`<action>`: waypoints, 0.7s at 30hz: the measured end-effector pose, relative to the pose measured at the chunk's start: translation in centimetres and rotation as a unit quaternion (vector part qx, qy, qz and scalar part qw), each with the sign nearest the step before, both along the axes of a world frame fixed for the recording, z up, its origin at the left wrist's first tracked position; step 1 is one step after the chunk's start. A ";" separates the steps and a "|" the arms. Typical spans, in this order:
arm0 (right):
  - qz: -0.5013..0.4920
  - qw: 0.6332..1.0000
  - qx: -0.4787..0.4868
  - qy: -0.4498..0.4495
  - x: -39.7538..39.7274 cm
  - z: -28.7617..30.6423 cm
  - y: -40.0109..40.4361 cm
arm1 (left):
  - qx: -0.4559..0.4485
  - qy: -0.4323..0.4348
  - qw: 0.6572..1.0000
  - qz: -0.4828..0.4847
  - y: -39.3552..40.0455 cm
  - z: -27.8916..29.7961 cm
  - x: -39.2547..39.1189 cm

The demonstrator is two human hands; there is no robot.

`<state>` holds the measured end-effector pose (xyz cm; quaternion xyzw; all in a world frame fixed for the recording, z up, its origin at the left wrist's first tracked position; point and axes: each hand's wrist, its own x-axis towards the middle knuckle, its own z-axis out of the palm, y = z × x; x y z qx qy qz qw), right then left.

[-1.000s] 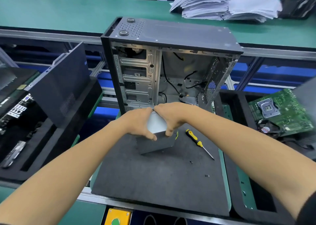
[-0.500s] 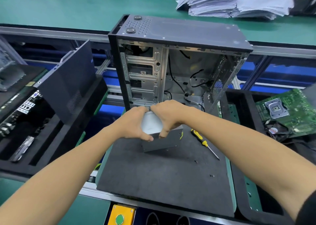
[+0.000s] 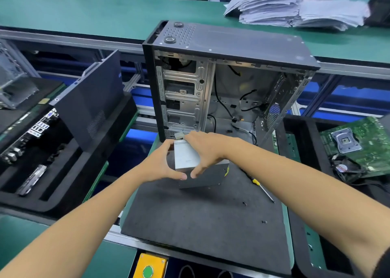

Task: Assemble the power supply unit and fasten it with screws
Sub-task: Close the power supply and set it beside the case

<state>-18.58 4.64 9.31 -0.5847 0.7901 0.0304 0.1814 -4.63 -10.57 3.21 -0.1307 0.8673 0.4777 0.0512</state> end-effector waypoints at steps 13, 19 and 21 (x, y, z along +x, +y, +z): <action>-0.009 1.000 0.000 -0.008 0.1 -0.6 -0.5 | 0.204 -0.027 0.978 -0.021 -2.6 0.6 0.0; -0.056 0.991 0.115 -0.047 -2.1 1.3 0.5 | 0.267 0.032 0.957 0.111 -1.0 0.0 -1.5; -0.077 0.984 0.155 -0.049 -3.0 1.6 1.7 | 0.314 0.033 0.940 0.128 -0.5 -0.6 -1.8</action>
